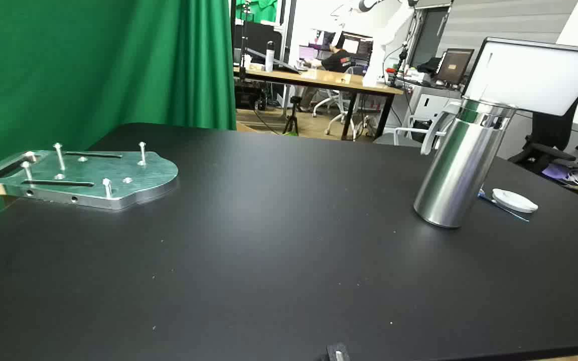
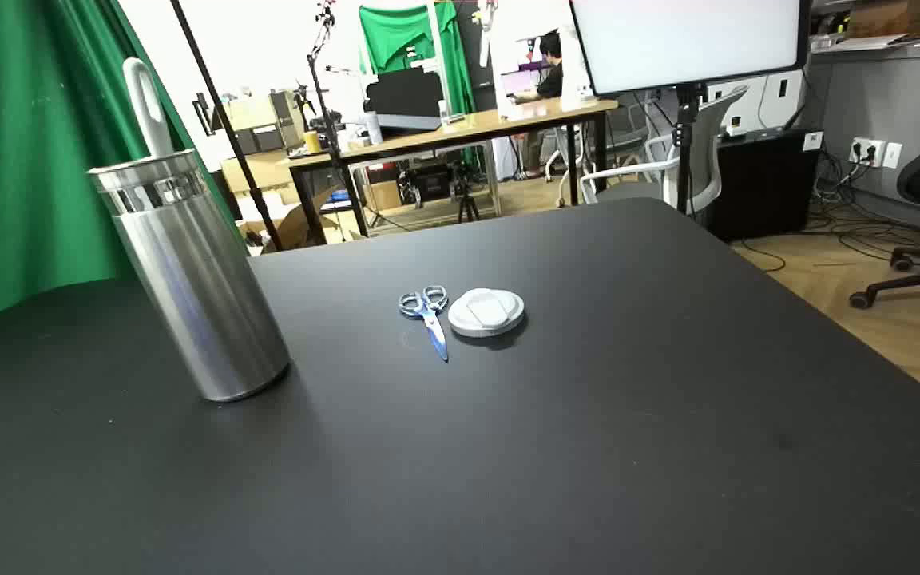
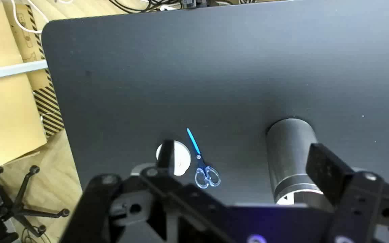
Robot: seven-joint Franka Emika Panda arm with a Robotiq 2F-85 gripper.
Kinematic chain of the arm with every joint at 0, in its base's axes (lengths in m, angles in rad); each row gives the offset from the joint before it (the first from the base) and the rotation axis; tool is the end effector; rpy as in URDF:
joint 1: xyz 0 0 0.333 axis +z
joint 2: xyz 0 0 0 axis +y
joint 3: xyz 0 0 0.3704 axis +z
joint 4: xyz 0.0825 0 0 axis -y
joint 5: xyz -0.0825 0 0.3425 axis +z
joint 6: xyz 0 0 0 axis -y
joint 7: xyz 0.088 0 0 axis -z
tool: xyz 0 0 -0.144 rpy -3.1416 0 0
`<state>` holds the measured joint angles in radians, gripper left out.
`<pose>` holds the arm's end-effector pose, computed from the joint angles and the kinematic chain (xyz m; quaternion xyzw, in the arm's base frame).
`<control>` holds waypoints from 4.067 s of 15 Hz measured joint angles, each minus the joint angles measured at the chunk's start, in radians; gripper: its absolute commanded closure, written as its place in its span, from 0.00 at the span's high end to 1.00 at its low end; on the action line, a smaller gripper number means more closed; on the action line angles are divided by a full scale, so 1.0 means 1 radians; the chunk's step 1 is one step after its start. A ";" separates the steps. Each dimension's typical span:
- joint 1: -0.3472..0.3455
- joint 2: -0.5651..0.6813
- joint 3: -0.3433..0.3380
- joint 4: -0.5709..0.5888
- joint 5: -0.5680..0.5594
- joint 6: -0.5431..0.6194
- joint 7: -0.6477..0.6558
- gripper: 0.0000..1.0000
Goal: Move the brush inside the flask up and down
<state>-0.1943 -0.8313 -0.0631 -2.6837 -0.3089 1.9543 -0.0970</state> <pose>0.2220 -0.0929 0.4961 0.9910 -0.0202 0.0300 0.1291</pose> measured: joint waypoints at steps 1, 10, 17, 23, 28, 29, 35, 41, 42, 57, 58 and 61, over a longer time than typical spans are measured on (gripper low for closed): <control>0.000 0.000 0.000 0.000 0.000 0.000 0.000 1.00; 0.000 0.000 0.000 0.000 0.000 0.000 0.000 1.00; 0.003 0.001 -0.001 0.000 0.001 0.000 -0.001 1.00; 0.028 0.132 -0.008 0.019 0.087 0.112 0.049 1.00; 0.050 0.348 0.006 0.118 0.187 0.235 0.113 1.00; 0.054 0.391 0.008 0.147 0.202 0.249 0.123 1.00; 0.081 0.602 0.012 0.308 0.304 0.268 0.139 0.75; 0.106 0.683 0.013 0.379 0.350 0.265 0.139 0.39; 0.107 0.688 0.013 0.385 0.350 0.261 0.139 0.31; 0.087 0.678 -0.028 0.554 0.337 -0.055 0.095 0.04; 0.085 0.666 -0.033 0.569 0.336 -0.073 0.083 0.04; 0.079 0.622 -0.045 0.607 0.336 -0.114 0.045 0.04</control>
<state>-0.1149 -0.2092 -0.1080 -2.0763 0.0273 1.8407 -0.0517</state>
